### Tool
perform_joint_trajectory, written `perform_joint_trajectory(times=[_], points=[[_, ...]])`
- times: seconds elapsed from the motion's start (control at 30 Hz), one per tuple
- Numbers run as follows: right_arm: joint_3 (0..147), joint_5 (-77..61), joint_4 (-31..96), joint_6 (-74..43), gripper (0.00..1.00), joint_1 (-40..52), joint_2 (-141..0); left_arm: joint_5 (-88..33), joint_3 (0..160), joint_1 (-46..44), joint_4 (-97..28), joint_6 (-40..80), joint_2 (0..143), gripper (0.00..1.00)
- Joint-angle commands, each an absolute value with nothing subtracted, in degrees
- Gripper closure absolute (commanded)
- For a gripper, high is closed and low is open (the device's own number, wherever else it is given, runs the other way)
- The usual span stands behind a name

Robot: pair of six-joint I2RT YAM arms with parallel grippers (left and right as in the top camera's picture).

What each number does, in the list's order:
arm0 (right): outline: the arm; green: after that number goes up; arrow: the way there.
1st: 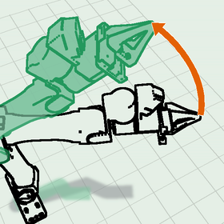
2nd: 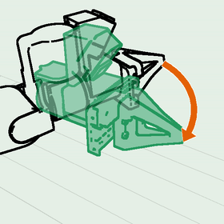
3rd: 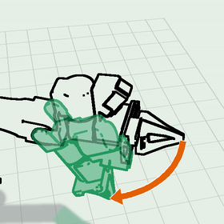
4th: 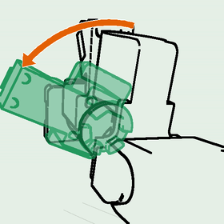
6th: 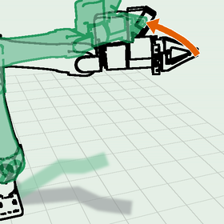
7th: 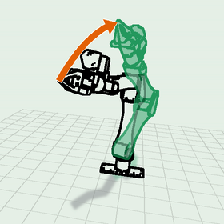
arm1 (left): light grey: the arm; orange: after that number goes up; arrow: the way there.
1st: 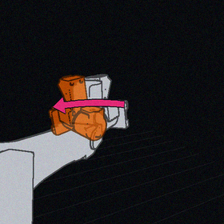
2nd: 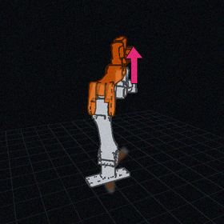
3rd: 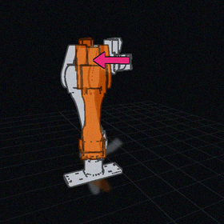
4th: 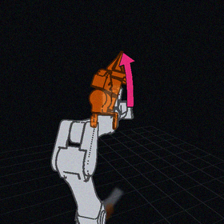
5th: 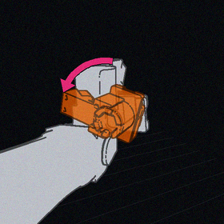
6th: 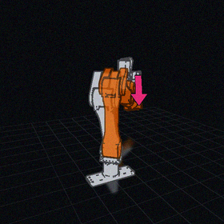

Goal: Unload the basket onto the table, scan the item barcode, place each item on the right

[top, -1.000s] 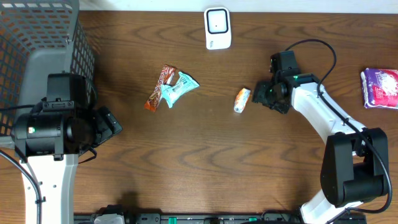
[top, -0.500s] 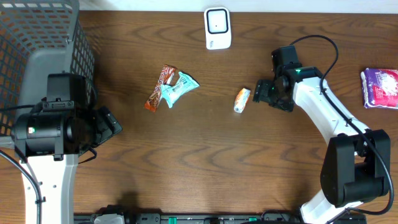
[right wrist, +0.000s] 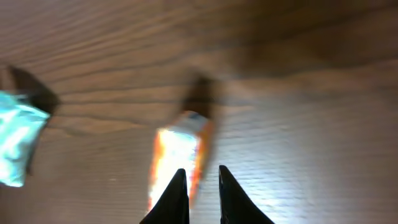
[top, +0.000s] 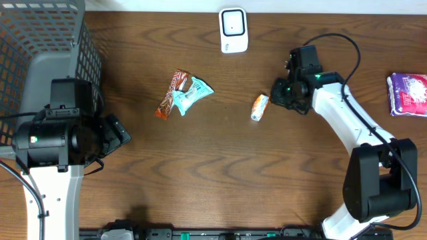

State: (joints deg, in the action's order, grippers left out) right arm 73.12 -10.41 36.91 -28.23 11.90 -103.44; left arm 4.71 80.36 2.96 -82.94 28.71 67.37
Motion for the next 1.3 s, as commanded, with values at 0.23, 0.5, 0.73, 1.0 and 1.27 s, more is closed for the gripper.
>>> perform_joint_trajectory(times=[0.23,0.5,0.73,1.0,1.27], points=[[73.9,-11.9,32.1,-28.2,0.92,16.7,-107.2,5.6,80.3,3.3,-83.1,29.2,67.3,0.02],[73.1,-9.3,32.3,-28.9,0.93,16.7,-108.8,5.6,80.3,3.3,-83.1,29.3,67.3,0.02],[73.1,-6.8,33.7,-28.9,0.99,16.4,-109.8,5.6,80.3,3.3,-83.1,29.2,67.3,0.02],[76.2,1.7,42.3,-28.6,0.82,14.8,-109.7,5.6,80.3,3.3,-83.1,29.3,67.3,0.02],[80.2,-2.1,48.5,-25.0,0.46,14.7,-109.7,5.6,80.3,3.3,-83.1,29.3,67.3,0.02]])
